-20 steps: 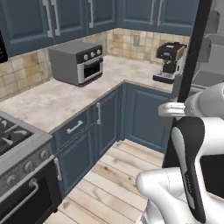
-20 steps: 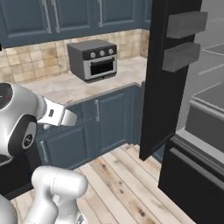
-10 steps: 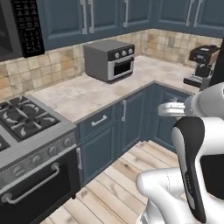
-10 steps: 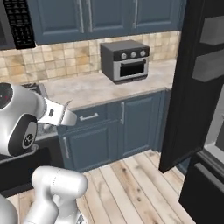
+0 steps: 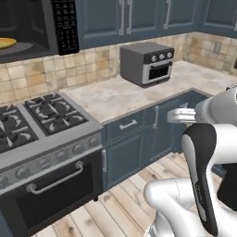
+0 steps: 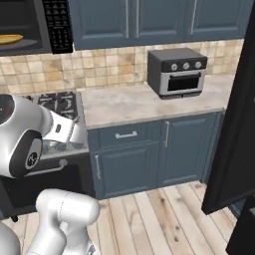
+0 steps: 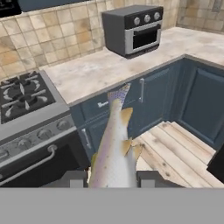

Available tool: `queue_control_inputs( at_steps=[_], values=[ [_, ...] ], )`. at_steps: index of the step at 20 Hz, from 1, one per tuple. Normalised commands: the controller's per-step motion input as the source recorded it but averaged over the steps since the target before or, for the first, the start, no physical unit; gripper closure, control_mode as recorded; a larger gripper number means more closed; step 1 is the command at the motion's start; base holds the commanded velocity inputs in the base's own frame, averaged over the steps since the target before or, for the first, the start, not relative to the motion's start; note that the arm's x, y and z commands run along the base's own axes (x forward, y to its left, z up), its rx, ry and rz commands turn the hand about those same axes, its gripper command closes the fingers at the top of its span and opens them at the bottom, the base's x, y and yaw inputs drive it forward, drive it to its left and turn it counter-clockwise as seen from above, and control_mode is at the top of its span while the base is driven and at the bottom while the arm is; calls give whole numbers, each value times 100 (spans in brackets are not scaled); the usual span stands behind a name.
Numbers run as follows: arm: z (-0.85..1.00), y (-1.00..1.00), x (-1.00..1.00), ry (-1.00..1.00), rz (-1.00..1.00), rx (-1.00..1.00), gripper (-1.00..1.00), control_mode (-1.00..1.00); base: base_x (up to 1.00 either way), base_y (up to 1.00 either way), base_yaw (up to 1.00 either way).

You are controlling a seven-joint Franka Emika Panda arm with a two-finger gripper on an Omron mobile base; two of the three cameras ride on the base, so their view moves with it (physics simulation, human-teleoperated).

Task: Transport the fish from the fridge to the microwave and turn on the microwave.

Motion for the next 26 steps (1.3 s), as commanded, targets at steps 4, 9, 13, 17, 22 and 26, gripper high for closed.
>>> queue_control_inputs(
  at_steps=[4, 9, 13, 17, 22, 26],
  values=[
    [0, 0, 0, 0, 0, 0, 100, 100, 9, 22, 36],
    [0, 0, 0, 0, 0, 0, 100, 100, 8, 17, 36],
    [0, 0, 0, 0, 0, 0, 100, 100, 10, 16, 36],
    [0, 0, 0, 0, 0, 0, 100, 100, 15, 17, 35],
    [0, 0, 0, 0, 0, 0, 100, 100, 35, 17, 28],
    [0, 0, 0, 0, 0, 0, 100, 100, 56, 24, 16]
  ],
)
